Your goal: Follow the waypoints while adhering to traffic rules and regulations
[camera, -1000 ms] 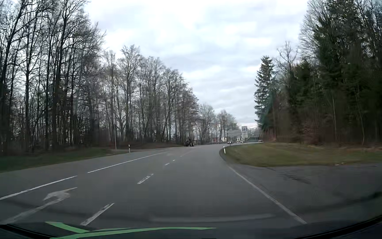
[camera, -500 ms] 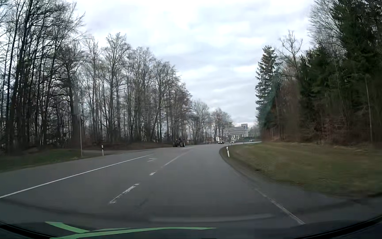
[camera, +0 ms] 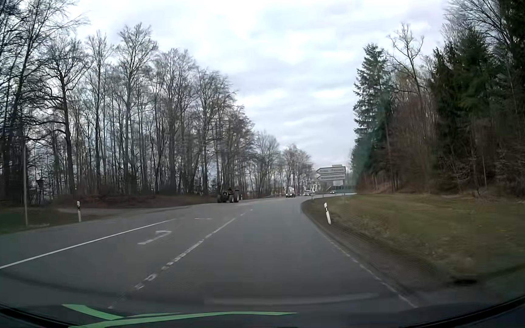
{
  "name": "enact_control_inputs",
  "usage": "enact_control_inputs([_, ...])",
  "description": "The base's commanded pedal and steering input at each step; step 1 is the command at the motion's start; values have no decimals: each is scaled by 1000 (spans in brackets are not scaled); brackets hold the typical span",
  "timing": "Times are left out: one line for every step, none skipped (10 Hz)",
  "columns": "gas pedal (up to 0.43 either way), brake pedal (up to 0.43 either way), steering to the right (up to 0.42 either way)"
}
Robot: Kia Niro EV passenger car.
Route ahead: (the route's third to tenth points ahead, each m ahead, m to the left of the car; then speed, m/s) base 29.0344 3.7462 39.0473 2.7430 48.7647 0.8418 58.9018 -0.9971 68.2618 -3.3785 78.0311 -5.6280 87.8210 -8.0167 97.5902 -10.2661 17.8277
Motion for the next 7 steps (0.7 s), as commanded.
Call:
enact_control_inputs([79,0,14])
enact_control_inputs([87,0,14])
enact_control_inputs([98,0,13])
enact_control_inputs([98,0,13])
enact_control_inputs([98,0,14])
enact_control_inputs([98,0,15])
enact_control_inputs([98,0,15])
